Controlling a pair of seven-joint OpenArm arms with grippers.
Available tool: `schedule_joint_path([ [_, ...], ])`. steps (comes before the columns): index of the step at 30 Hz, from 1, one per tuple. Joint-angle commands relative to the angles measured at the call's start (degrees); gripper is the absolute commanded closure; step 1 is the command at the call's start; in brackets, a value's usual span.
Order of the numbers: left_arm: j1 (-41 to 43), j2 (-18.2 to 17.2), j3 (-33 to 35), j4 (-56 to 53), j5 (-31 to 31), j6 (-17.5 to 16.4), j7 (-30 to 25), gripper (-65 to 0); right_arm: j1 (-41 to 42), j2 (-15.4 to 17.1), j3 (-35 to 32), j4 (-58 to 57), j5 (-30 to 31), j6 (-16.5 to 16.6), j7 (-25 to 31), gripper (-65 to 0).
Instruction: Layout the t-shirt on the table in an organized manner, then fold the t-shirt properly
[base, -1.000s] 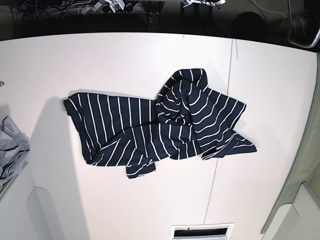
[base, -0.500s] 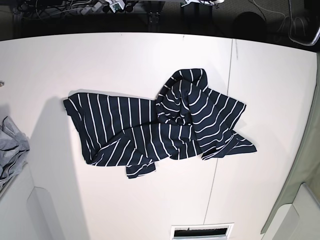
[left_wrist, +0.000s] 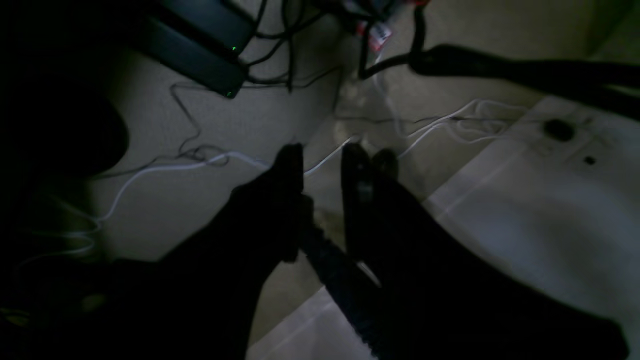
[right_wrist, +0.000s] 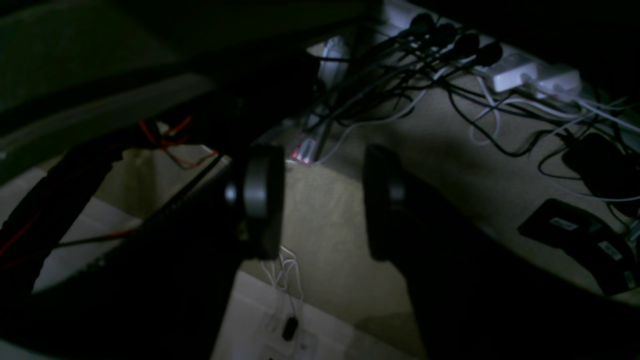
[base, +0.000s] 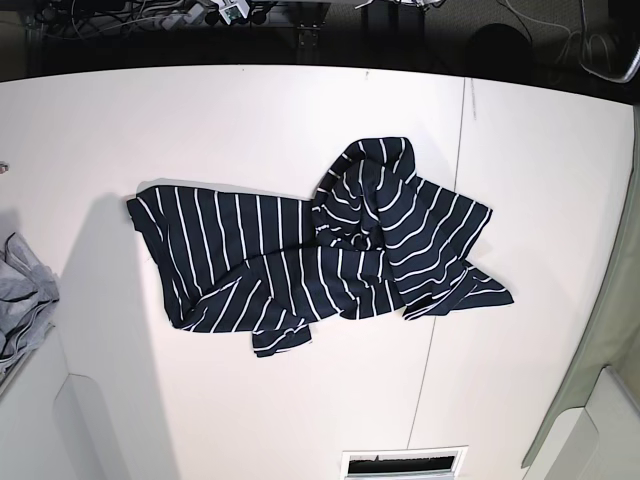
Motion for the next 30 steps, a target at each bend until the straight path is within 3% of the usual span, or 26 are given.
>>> schedule_joint_path([
  [1,1.0,-0.4,-1.0,1.3,-0.1,-0.4,0.0,-16.4,-0.8,0.2,-0.1,0.7,-0.1,0.7,0.4,-26.1],
  [8,5.9,-2.4,-14.5,9.7,0.6,-0.8,-0.5,-16.4,-5.0,0.3,-0.1,7.2,-0.1,0.7,0.3,-26.1],
  [11,7.7,-2.6,-18.8,12.4,0.6,-6.2,-0.4,-16.4,-6.5,0.3,-0.1,9.6,-0.1,1.1,0.4,-26.1],
  [13,8.4,-2.6,-20.6,13.4,0.5,-8.0,-0.7,-16.4,-6.9,0.3,-0.1,10.5,-0.1,2.5,0.3,-26.1],
  [15,8.7,-2.6,-21.5,13.7,0.5,-7.9,-1.6,-16.4,-6.9,0.3,-0.1,10.6,-0.1,3.7,0.4,-26.1],
  [30,12.6,-3.2,-21.5,18.4,0.3,-7.9,-1.3,-16.4,-9.9,0.7,-0.1,15.1,-0.1,3.9,0.1,-26.1],
])
